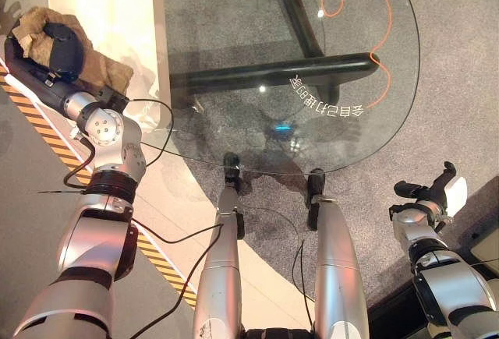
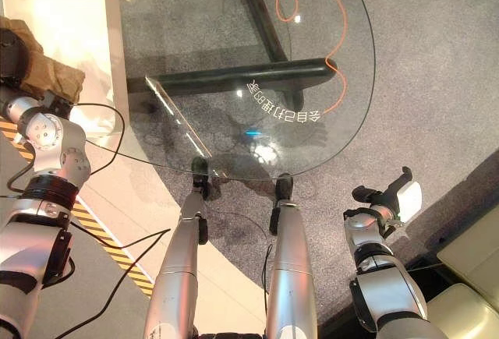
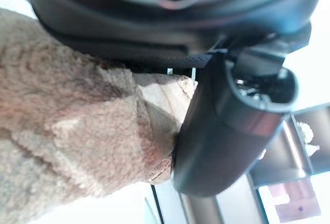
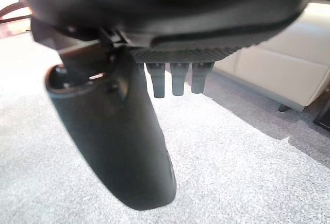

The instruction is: Wipe the table with a cloth and put it in the basket.

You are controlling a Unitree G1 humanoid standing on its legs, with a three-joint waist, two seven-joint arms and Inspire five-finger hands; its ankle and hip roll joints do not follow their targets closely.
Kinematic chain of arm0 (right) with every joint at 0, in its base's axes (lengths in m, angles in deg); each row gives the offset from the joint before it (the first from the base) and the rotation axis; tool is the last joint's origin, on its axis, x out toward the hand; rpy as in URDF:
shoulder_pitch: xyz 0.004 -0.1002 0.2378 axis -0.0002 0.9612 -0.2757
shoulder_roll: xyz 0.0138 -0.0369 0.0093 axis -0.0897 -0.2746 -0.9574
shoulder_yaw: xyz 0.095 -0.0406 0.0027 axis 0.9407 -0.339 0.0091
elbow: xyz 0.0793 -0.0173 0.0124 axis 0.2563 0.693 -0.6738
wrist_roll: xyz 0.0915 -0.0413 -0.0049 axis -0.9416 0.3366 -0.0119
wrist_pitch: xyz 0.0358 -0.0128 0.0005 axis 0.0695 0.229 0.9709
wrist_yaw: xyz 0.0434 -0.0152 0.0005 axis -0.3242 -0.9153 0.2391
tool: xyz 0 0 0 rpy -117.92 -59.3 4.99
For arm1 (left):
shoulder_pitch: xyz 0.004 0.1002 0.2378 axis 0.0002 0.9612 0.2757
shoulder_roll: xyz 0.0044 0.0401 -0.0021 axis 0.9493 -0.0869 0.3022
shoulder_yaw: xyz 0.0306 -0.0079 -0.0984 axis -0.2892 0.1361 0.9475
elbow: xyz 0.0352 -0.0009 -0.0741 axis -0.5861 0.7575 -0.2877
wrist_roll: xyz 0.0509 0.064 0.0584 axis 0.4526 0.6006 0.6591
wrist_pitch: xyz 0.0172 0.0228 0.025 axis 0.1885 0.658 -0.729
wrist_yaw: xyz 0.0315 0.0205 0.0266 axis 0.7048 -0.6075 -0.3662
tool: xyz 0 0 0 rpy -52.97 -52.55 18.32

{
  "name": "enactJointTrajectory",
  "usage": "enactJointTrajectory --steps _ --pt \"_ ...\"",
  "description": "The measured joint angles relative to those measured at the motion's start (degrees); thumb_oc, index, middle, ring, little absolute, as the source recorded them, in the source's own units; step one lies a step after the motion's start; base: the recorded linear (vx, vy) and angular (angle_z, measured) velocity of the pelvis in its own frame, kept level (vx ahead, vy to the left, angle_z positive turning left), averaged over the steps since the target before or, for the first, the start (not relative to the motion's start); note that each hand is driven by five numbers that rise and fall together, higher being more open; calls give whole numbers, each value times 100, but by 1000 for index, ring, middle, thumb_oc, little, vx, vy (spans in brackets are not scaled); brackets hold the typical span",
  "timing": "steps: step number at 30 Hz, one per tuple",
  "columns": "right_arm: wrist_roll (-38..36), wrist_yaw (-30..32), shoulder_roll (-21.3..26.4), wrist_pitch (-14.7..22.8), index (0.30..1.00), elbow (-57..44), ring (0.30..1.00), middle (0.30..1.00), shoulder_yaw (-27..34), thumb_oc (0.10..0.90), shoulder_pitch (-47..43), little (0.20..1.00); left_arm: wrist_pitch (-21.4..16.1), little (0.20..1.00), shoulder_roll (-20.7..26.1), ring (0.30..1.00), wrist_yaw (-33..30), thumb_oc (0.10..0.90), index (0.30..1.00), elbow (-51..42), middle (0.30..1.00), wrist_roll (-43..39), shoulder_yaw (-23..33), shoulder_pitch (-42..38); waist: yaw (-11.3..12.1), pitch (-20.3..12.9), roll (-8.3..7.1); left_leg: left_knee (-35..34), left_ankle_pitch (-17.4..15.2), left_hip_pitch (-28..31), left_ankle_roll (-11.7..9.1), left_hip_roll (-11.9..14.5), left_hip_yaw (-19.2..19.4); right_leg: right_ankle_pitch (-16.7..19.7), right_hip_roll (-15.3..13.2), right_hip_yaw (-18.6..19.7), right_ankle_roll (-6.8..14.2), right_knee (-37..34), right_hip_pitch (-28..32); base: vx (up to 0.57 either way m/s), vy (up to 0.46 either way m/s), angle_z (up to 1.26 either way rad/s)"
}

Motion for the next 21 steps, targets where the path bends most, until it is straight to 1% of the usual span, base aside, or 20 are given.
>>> enactJointTrajectory --steps 5,6,8,11,13,15,16,18,21 --pt "5 -118 8 -8 900 8 900 900 -64 800 21 900 368 200 109 300 -77 100 300 532 300 306 -52 -393 -64 1 -7 21 -22 -101 -26 26 2 25 26 4 -31 -15 -103 5 24 -3" --pt "8 -142 2 -8 900 5 900 900 -120 800 23 900 475 200 192 300 -88 100 300 633 300 368 -195 -461 -111 3 -11 19 -20 -129 -26 25 2 33 28 4 -21 -36 -112 0 0 0" --pt "7 -150 -3 -7 900 6 900 900 -172 800 40 900 538 200 224 300 -88 100 300 677 300 503 -220 -486 -158 8 -38 20 1 -139 -1 20 3 49 28 12 -11 -44 -115 0 0 0" --pt "8 -150 -5 1 900 -1 900 900 -223 800 30 900 756 200 228 300 -88 100 300 834 300 623 -266 -624 -165 11 -88 19 18 -141 -23 25 2 49 34 11 -11 -36 -115 0 0 0" --pt "9 -149 -4 9 900 -2 900 900 -226 800 24 900 906 200 233 300 -87 100 300 849 300 658 -399 -648 -167 10 -91 19 19 -142 -24 26 2 48 35 11 -11 -37 -115 0 0 0" --pt "11 -150 -6 8 900 -3 900 900 -234 800 22 900 1164 200 249 300 -51 100 300 855 300 939 -471 -649 -166 10 -94 19 17 -145 -23 27 2 46 36 12 -11 -46 -122 0 0 0" --pt "12 -150 -5 8 900 -3 900 900 -234 800 22 900 1235 200 255 300 -43 100 300 857 300 1008 -500 -650 -166 9 -95 17 8 -146 -14 27 2 43 36 12 -13 -50 -125 0 0 0" --pt "13 -150 -6 4 900 -3 900 900 -234 800 22 900 1426 200 277 300 0 100 300 860 300 1049 -648 -651 -164 9 -96 15 -13 -154 -16 31 1 41 41 12 -16 -40 -141 0 0 0" --pt "15 -150 -5 8 900 -2 900 900 -233 800 22 900 1613 200 307 300 184 100 300 940 300 1054 -649 -684 -169 7 -100 21 -22 -224 -27 52 1 42 63 12 -21 -52 -209 0 0 0"
